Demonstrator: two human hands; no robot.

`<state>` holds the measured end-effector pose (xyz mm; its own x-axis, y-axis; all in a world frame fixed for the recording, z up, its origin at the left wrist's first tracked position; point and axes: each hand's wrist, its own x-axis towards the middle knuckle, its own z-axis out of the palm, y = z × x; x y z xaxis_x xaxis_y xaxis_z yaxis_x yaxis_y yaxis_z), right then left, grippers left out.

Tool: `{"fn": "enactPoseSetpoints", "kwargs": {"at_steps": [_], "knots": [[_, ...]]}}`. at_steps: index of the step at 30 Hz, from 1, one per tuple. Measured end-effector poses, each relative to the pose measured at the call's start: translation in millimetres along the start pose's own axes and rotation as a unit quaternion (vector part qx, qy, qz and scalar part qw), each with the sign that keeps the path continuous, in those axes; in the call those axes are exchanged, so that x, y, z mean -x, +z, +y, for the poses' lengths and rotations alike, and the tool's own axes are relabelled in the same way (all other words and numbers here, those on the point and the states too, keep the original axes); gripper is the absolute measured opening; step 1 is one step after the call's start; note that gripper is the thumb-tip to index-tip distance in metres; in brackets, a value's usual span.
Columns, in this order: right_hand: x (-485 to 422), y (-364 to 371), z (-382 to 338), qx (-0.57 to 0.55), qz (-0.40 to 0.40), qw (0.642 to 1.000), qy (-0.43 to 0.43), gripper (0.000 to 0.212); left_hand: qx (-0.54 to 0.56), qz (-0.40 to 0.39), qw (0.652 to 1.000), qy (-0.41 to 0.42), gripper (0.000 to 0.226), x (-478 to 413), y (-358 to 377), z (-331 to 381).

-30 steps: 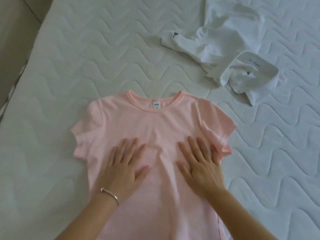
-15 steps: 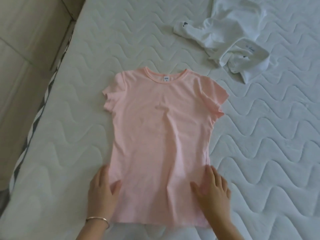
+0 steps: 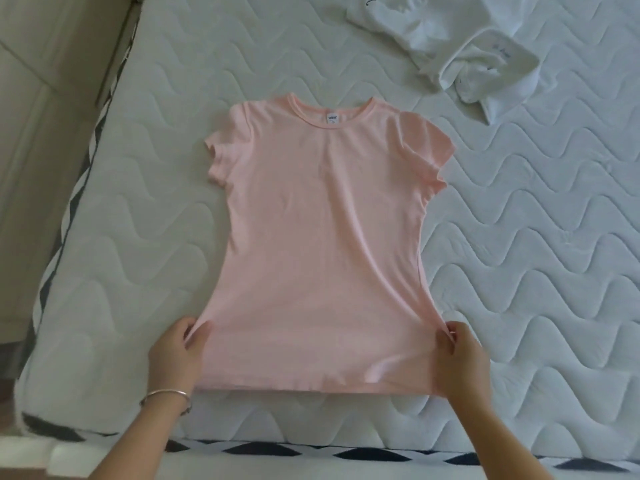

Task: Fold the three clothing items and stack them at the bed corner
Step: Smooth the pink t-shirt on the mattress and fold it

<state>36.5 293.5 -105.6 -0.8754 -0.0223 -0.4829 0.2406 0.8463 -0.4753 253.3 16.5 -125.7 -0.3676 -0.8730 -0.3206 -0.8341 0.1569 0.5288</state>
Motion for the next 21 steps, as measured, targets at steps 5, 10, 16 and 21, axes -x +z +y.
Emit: {"fn": "enactPoseSetpoints", "kwargs": {"at_steps": [5, 10, 16, 21], "knots": [[4.8, -3.0, 6.6, 0.015, 0.011, 0.999, 0.035, 0.021, -0.003, -0.027, 1.0, -0.005, 0.018, 8.7, 1.1, -4.2], [17.3, 6.6, 9.8, -0.003, -0.055, 0.998, 0.02, 0.03, -0.017, -0.059, 0.998, -0.009, 0.025, 7.0, 7.7, 0.7], [13.7, -11.1, 30.2, -0.045, -0.035, 0.998, 0.021, 0.012, -0.05, -0.051, 0.997, 0.001, 0.019, 3.0, -3.3, -11.4], [9.6, -16.9, 29.0, 0.007, -0.065, 0.997, 0.035, 0.012, -0.076, -0.086, 0.993, -0.006, 0.017, 3.2, -2.6, -7.7]]}}
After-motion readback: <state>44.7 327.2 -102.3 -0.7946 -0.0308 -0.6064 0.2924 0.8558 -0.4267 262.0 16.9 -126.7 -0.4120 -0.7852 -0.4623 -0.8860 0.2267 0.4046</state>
